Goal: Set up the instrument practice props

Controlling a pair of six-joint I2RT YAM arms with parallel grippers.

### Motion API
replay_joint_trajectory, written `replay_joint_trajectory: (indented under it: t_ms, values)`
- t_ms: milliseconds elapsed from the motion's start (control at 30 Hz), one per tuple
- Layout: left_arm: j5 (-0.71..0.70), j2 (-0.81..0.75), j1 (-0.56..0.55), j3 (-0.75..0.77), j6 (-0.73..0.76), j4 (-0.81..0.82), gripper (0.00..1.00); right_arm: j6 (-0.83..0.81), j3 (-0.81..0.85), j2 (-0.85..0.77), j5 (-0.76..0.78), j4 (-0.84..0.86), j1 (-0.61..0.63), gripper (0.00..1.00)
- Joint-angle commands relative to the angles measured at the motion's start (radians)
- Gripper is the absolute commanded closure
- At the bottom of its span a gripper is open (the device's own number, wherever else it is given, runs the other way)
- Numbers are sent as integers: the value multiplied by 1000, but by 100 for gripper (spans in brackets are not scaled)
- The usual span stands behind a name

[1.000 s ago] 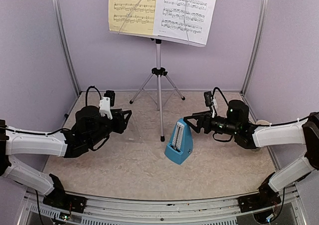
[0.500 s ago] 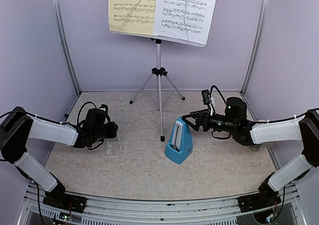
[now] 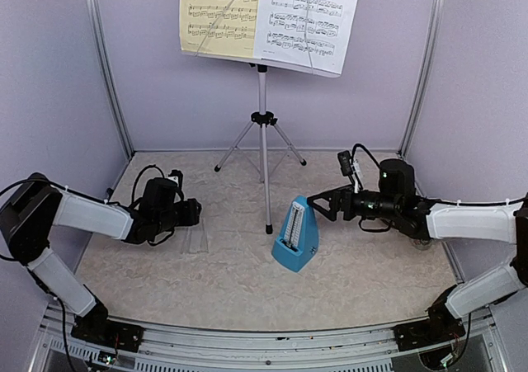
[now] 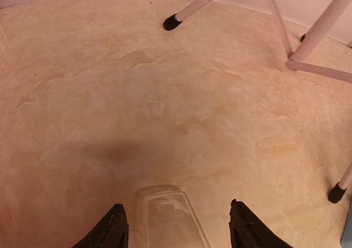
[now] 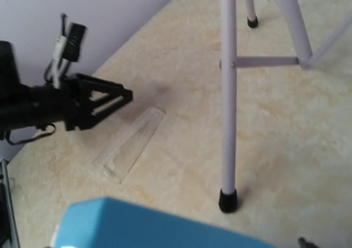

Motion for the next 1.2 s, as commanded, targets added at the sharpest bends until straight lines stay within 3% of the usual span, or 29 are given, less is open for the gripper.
replay_joint_trajectory:
  t_ms: [0,233,500,900,1167]
  values:
    - [102,-44,-86,-24,125,167,39,-18,-27,-89,31,-143,-7,7]
    - [231,100,-223,31,173,278,53,20,-122,-134,77,-194,-16,13]
    - [275,253,-336,115,189,354,66,80,-249,-94,90,-92,-16,39]
    - [283,373,-422,230,226,339,73,115,-193,148,40,128,-16,61]
    - [283,410,-450,232,178,412,76,103,-78,274,32,183,-16,64]
